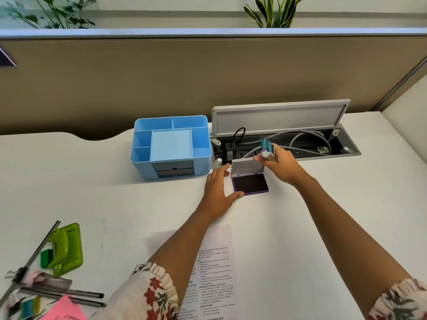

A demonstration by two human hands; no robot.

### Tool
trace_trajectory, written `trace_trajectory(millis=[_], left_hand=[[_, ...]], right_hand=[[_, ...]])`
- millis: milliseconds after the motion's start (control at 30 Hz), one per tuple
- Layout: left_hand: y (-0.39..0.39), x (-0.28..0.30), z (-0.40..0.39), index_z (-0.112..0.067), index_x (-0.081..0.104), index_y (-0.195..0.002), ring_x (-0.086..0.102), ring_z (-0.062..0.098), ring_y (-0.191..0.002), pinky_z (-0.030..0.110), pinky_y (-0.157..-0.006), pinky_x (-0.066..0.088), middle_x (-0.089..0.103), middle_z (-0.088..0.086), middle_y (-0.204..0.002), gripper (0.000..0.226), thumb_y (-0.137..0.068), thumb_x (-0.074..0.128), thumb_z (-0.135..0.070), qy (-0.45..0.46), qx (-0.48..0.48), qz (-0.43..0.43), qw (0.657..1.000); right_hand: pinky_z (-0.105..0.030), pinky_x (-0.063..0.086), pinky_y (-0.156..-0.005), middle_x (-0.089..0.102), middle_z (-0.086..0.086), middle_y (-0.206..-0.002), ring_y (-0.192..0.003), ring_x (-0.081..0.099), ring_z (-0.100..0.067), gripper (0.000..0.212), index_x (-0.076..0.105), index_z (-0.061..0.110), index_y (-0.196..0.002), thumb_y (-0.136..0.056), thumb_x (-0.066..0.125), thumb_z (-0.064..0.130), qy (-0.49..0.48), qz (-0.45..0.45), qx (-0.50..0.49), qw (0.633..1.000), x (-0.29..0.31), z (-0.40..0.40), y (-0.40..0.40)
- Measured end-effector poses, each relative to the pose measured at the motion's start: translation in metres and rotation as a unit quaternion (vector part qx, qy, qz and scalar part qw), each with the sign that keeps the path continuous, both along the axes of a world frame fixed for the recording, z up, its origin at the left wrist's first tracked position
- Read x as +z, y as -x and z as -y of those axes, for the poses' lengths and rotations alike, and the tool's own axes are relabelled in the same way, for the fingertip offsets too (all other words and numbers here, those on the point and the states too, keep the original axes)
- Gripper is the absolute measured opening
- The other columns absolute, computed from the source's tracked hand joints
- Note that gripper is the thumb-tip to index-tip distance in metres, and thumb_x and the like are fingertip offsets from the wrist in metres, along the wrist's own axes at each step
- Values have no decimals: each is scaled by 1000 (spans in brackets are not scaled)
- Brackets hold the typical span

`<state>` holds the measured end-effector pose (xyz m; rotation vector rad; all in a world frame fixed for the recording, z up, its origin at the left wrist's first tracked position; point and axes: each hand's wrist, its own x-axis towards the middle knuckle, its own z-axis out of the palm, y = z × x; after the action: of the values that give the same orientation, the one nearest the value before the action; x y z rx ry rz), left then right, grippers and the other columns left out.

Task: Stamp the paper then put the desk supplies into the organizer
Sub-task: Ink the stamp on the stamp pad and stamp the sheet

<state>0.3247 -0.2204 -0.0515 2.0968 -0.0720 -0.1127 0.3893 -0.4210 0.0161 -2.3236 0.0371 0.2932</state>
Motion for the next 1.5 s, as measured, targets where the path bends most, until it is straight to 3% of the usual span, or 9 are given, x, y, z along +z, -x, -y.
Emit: trace_trajectory(millis=[200,333,400,600,767,900,1000,1300,1500], left_hand=[[0,-2,0,-28,27,-147,38,13,-127,34,-110,35,46,-3,-137,85,-78,76,-41,3,7,-2,1000],[-1,-4,1,-30,26,-146,38,12,-127,34,-109,35,45,-4,-137,85,-78,76,-42,6,8,-11,1000],[-1,-4,2,-32,25,-146,38,12,-128,34,-109,36,45,-4,-138,86,-78,76,-42,7,11,-15,1000],[0,-5,1,-31,27,-145,38,11,-125,30,-107,35,46,-4,-136,86,-77,78,-39,11,16,-5,1000],[0,-5,1,-29,29,-145,39,11,-123,29,-107,34,48,-4,-131,85,-76,79,-37,17,15,9,1000],[0,-5,1,-28,29,-145,39,11,-123,28,-106,35,48,-3,-132,85,-77,79,-37,15,14,10,1000],[0,-5,1,-29,29,-145,39,11,-123,28,-105,35,48,-3,-132,84,-77,78,-37,17,14,10,1000],[0,-5,2,-28,30,-144,40,12,-124,29,-105,36,48,-2,-134,84,-76,79,-36,15,16,12,1000],[1,-7,1,-26,31,-144,40,12,-124,29,-105,36,48,-2,-133,83,-76,79,-35,15,14,19,1000]], right_hand=[[-25,46,-78,55,-9,-128,-106,56,-20,36,43,11,-124,-94,61,19,3,55,-43,998,16,1,12],[-8,40,-46,46,-11,-119,-74,46,-3,18,30,14,-107,-101,45,8,3,6,9,1000,33,1,29],[-8,39,-43,46,-9,-111,-68,42,-3,17,28,14,-105,-101,43,8,3,-20,40,999,39,0,39],[-22,36,-55,51,0,-79,-65,44,-13,10,38,17,-103,-103,42,26,74,-46,118,989,39,3,57],[-25,40,-57,62,-7,-95,-78,55,-16,17,43,17,-98,-103,39,33,128,15,152,980,31,4,54],[-16,35,-59,57,-4,-101,-84,53,-17,10,44,20,-99,-102,42,29,176,60,186,965,23,0,49],[-19,38,-66,53,-5,-109,-90,53,-20,7,45,19,-104,-102,43,26,215,85,230,945,22,-6,46],[-24,42,-61,54,-9,-114,-85,50,-16,17,44,17,-115,-102,44,29,306,129,293,897,12,-17,42],[-39,58,-71,57,-8,-115,-96,62,-25,35,41,19,-111,-88,68,21,325,137,281,892,2,-23,36]])
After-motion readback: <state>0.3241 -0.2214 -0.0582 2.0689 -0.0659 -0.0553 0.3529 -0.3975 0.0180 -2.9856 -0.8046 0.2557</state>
